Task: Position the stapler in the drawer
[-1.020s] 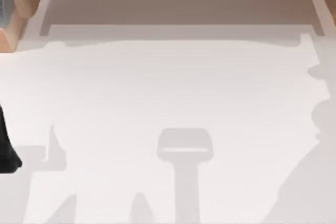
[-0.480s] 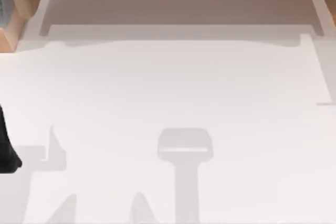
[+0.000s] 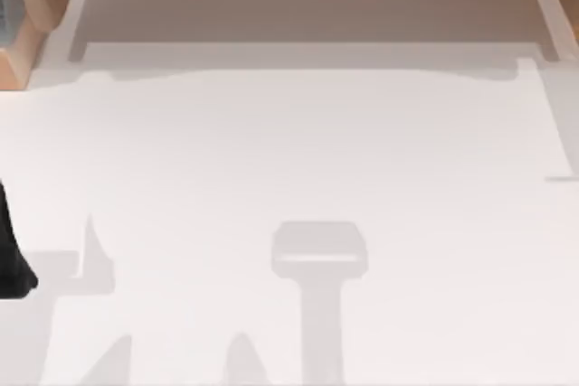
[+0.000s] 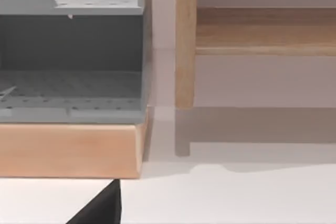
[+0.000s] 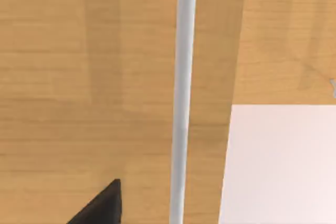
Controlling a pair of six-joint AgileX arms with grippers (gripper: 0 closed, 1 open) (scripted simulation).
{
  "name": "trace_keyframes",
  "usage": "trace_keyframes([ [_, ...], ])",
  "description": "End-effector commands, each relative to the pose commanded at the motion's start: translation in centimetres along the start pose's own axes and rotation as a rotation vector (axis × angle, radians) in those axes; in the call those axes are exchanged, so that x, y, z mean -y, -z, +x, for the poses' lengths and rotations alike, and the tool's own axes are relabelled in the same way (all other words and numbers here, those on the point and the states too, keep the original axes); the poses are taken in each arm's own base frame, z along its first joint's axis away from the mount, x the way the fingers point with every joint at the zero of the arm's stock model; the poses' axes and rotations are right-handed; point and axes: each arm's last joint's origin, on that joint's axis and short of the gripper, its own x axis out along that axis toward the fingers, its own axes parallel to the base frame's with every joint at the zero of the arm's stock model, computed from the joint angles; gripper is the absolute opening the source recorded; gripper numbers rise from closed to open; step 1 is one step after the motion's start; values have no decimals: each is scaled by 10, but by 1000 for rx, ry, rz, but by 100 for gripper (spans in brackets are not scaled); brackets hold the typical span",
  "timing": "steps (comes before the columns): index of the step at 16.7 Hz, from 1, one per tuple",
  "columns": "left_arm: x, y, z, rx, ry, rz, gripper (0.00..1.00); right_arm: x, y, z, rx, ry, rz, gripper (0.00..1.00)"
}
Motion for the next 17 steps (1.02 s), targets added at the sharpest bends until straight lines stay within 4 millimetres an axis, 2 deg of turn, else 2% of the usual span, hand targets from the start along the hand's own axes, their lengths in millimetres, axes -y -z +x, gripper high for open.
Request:
trace_keyframes([
  [3,0,0,0,0,0,0,100,-16,-18,-1,65,-39,23,100],
  [9,0,0,0,0,0,0,100,-15,-17,0,62,-38,23,100],
  [14,0,0,0,0,0,0,100,-17,-20,23,65,-39,23,100],
  [17,0,0,0,0,0,0,100,-17,-20,24,65,-39,23,100],
])
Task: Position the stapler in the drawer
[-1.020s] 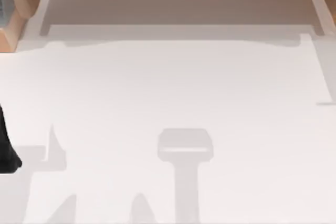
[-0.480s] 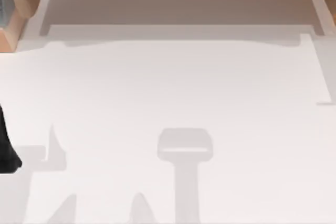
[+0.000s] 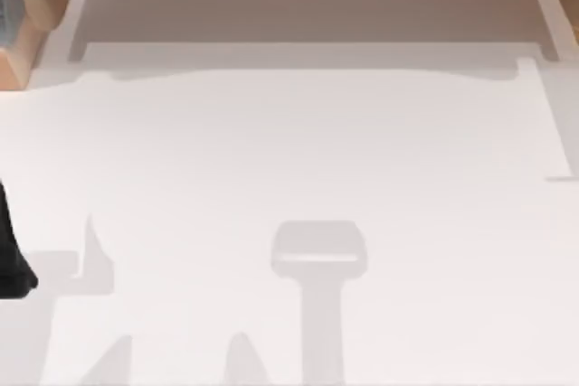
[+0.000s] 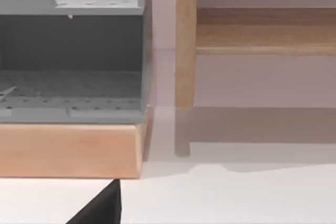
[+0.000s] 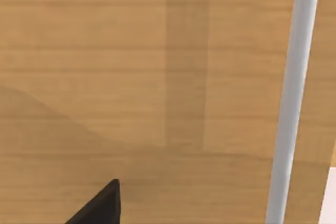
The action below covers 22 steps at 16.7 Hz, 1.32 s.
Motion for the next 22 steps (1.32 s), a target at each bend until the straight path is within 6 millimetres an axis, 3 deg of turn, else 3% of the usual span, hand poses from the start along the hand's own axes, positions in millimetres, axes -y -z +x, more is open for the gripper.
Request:
trace_keyframes([
  [1,0,0,0,0,0,0,100,0,0,0,0,0,0,100],
  [14,0,0,0,0,0,0,100,0,0,0,0,0,0,2],
  [22,0,0,0,0,0,0,100,0,0,0,0,0,0,0],
])
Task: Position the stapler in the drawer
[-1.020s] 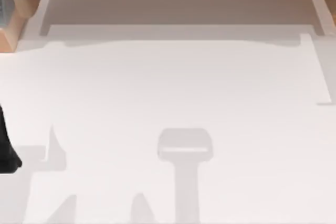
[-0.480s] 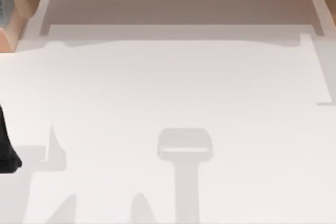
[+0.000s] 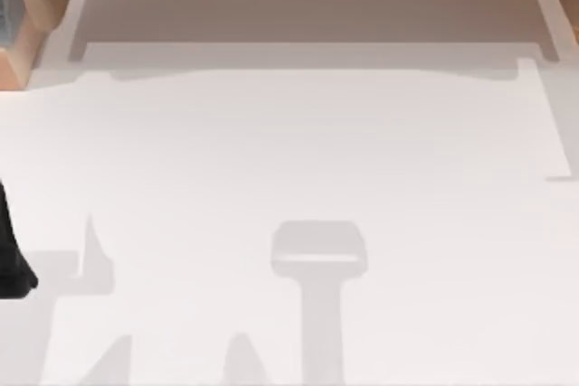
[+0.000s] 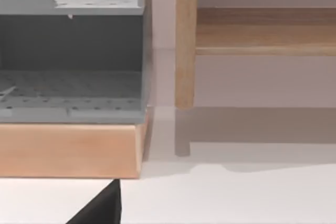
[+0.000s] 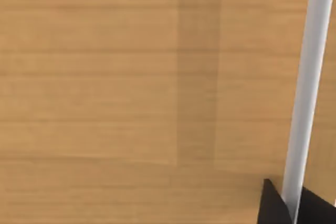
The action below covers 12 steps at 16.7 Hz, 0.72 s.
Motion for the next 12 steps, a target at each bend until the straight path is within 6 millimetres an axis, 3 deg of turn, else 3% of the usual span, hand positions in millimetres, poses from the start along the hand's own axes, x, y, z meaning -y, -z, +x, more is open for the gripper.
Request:
trace_keyframes([
  [3,0,0,0,0,0,0,100,-2,0,5,-4,-8,8,0],
  [12,0,0,0,0,0,0,100,-1,1,62,-2,-3,5,0],
])
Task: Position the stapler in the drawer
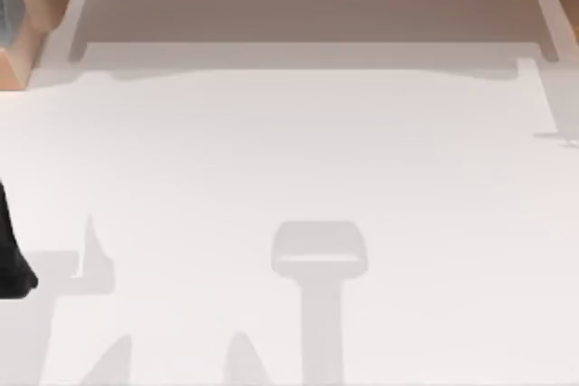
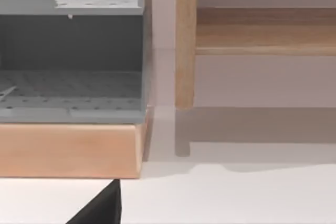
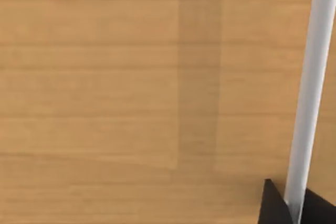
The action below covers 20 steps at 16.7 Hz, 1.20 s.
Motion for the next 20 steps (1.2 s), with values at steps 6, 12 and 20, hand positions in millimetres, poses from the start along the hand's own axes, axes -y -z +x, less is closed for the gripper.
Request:
trace_keyframes([
  [6,0,0,0,0,0,0,100,-3,2,2,-13,-13,9,0],
  [12,0,0,0,0,0,0,100,5,4,51,3,18,-9,0],
  [20,0,0,0,0,0,0,100,-1,2,64,-5,-7,7,0],
])
